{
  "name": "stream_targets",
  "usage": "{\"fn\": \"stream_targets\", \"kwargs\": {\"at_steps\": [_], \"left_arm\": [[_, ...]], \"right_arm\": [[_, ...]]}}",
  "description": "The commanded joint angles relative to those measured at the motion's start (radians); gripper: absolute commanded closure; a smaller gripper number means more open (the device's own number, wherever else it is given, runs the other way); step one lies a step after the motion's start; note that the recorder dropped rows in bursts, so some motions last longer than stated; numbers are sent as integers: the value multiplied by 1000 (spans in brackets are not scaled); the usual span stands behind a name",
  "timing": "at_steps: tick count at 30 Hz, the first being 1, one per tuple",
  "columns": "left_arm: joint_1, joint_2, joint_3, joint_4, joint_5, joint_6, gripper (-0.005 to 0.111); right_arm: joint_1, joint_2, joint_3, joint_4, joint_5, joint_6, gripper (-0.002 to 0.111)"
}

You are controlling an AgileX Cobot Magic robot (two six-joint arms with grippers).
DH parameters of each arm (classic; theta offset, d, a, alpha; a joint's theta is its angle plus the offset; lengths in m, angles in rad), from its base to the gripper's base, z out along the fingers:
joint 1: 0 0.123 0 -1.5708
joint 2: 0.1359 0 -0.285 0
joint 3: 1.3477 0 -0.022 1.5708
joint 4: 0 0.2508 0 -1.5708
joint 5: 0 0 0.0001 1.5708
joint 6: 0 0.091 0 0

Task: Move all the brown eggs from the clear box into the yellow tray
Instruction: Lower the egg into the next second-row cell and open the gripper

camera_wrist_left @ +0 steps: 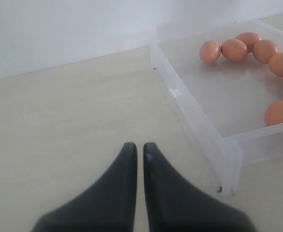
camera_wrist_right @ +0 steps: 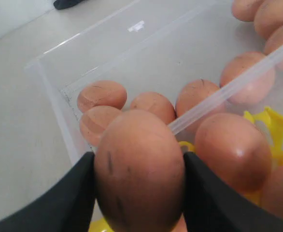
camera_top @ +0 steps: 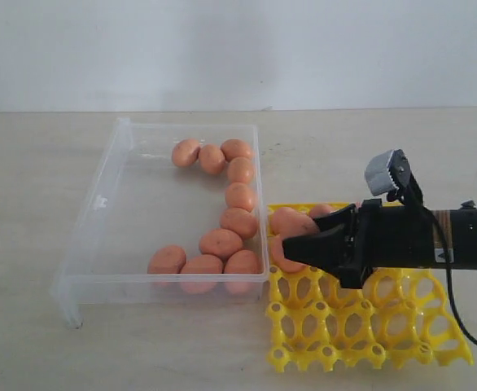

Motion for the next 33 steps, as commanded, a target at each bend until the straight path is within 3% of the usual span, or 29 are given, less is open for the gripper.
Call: {"fn": "stream_targets", "kwargs": {"at_steps": [1, 7, 18, 23, 33], "left_arm": [[4, -4, 4, 0, -4, -11, 103], [4, -4, 4, 0, -4, -11, 103], [4, -4, 4, 0, -4, -11, 103], [4, -4, 4, 0, -4, -11, 103], [4, -4, 4, 0, -4, -11, 103]], "right_arm": [[38, -6, -2, 64, 17, -41, 109], [36, -59, 3, 73, 45, -35, 109], [36, -157, 189, 203, 188, -197, 109], [36, -157, 194, 318, 208, -269, 109], [36, -157, 194, 369, 234, -300, 105]]}}
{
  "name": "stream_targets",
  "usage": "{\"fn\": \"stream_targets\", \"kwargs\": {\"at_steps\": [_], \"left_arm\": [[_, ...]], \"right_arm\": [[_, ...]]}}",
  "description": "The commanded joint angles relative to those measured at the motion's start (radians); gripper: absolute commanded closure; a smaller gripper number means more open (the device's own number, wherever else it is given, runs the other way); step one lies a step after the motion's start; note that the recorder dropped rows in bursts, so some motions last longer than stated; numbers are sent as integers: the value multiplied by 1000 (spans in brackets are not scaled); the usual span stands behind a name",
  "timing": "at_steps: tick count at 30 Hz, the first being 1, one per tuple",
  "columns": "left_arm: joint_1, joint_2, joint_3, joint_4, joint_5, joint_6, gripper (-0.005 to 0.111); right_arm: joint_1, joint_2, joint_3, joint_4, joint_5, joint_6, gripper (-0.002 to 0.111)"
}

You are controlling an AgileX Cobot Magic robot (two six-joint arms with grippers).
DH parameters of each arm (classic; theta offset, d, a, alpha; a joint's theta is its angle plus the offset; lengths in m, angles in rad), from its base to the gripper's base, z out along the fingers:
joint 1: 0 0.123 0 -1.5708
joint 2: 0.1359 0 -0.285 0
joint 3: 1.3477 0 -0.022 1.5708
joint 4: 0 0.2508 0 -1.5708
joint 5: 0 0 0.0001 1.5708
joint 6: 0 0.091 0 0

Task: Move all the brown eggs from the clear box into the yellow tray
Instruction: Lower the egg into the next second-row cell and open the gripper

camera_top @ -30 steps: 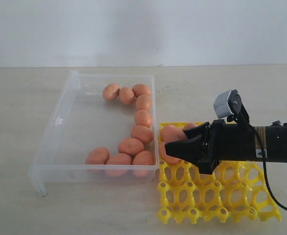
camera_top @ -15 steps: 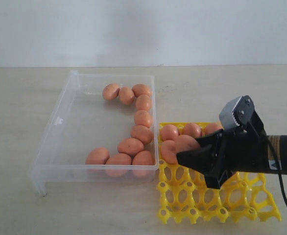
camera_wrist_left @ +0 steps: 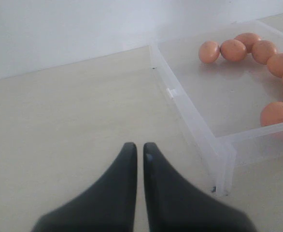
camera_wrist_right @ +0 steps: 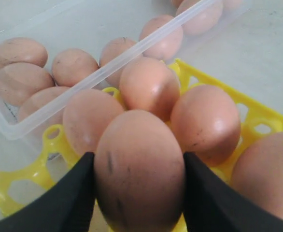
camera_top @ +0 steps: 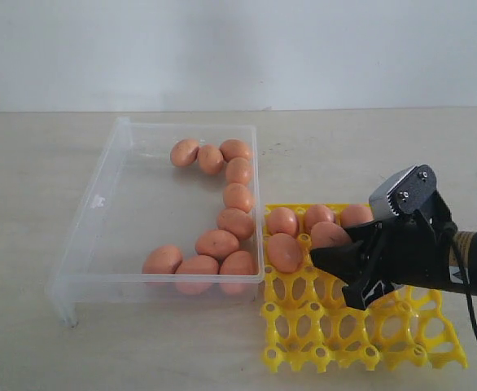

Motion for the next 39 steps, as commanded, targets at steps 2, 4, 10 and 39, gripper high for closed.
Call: {"fn": "stream_targets", "kwargs": {"at_steps": [2, 4, 10, 39], "left_arm": [[4, -4, 4, 0, -4, -11, 103], [4, -4, 4, 0, -4, -11, 103], [4, -4, 4, 0, -4, -11, 103], [4, -4, 4, 0, -4, -11, 103]], "right_arm": [[1, -7, 6, 36, -8, -43, 100], [1, -7, 6, 36, -8, -43, 94], [1, -7, 6, 36, -50, -43, 87], [22, -5, -7, 16, -70, -106, 87]]}}
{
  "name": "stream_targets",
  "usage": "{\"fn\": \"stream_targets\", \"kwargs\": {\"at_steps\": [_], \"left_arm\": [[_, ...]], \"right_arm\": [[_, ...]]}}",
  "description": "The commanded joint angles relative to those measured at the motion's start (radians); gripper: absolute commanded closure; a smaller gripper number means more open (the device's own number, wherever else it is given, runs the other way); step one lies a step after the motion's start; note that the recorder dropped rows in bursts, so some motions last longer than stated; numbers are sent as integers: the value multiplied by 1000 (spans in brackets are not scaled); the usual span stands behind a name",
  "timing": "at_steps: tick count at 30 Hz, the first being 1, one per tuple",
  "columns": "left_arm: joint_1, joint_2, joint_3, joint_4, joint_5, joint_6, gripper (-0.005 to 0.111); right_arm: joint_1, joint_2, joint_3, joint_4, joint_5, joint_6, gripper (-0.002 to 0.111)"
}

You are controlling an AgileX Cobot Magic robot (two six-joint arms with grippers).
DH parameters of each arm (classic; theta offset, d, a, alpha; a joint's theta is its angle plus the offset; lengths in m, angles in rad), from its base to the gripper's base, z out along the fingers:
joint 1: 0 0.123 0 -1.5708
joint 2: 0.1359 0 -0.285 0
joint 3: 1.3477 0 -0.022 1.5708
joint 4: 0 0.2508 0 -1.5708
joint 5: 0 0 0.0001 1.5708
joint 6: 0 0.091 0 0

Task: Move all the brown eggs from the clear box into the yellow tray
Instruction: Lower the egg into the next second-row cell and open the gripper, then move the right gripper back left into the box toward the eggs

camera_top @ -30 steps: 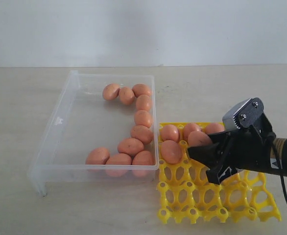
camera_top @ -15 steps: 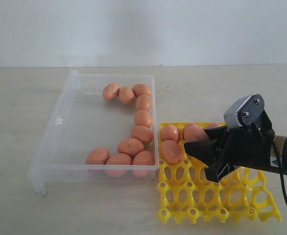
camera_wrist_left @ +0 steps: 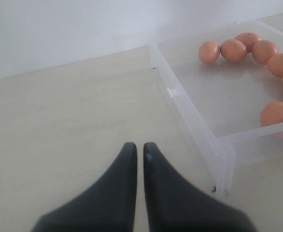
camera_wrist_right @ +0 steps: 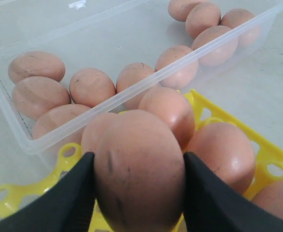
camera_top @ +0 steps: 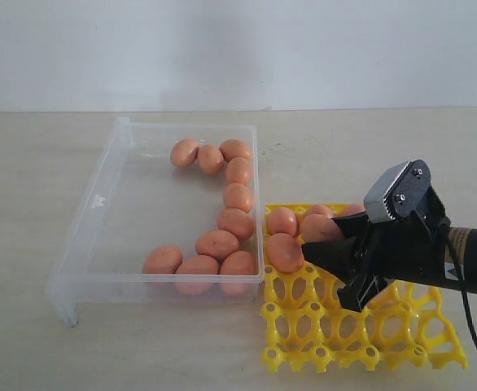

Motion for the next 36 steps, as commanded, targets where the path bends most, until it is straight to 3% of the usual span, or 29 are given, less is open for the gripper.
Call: {"fn": "stream_targets", "kwargs": {"at_steps": [1, 3, 9, 17, 25, 27, 29, 32, 36], "left_arm": [[4, -4, 4, 0, -4, -11, 103], [4, -4, 4, 0, -4, -11, 103], [4, -4, 4, 0, -4, -11, 103], [4, -4, 4, 0, -4, -11, 103], [4, -4, 4, 0, -4, -11, 103], [4, -4, 4, 0, -4, -11, 103], [4, -4, 4, 0, -4, -11, 103], [4, -4, 4, 0, -4, -11, 103], [4, -4, 4, 0, -4, -11, 103]], "right_arm": [[2, -5, -4, 4, -5, -7, 86], [2, -5, -4, 8, -3, -7, 81], [2, -5, -4, 72, -3, -7, 50], [2, -5, -4, 101, -15, -7, 49], [0, -50, -4, 286, -272, 142, 49], [0, -79, -10, 343, -272, 246, 58], [0, -109, -32, 351, -272, 311, 78], [0, -117, -80, 292, -111, 314, 109], [0, -117, -140, 230, 49, 326, 108]]}}
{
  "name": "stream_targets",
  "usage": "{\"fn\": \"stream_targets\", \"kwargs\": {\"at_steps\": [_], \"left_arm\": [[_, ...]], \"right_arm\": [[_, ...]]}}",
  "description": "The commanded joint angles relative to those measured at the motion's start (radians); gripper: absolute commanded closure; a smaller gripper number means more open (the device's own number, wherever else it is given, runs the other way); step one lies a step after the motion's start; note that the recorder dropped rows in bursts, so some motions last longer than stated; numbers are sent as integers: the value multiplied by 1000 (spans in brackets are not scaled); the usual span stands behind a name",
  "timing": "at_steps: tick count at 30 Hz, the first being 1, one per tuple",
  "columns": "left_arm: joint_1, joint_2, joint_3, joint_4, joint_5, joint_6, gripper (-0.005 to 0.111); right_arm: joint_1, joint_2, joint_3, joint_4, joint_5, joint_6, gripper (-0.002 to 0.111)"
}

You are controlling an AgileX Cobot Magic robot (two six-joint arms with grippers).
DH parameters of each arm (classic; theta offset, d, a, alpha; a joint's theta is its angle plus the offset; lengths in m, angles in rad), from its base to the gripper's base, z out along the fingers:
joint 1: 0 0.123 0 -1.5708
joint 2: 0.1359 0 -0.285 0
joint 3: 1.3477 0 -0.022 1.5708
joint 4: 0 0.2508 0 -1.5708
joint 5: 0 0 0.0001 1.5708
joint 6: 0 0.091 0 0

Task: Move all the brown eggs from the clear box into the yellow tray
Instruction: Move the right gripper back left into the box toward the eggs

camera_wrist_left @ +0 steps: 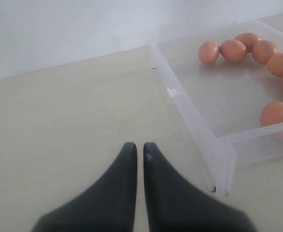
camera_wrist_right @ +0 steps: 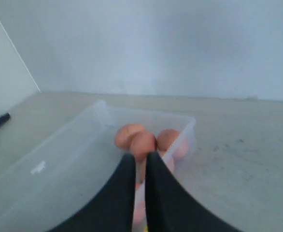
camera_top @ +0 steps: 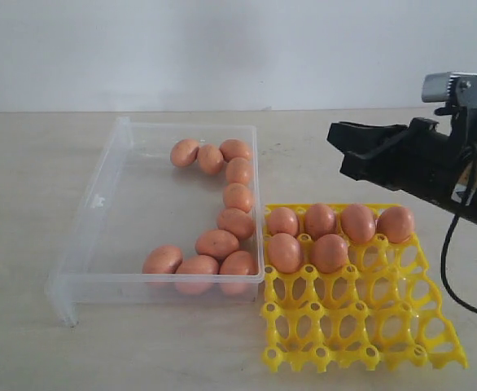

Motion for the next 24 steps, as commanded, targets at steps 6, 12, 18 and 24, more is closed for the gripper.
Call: {"fn": "stream_targets", "kwargs": {"at_steps": [6, 12, 18, 24], "left_arm": [[4, -4, 4, 0, -4, -11, 103], [4, -4, 4, 0, -4, -11, 103], [4, -4, 4, 0, -4, -11, 103], [4, -4, 4, 0, -4, -11, 103]], "right_arm": [[106, -3, -308, -276, 213, 276, 108], [417, 102, -612, -586, 875, 357, 108], [582, 193, -633, -536, 1168, 377, 108], [588, 299, -732, -528, 1164, 375, 83]]}}
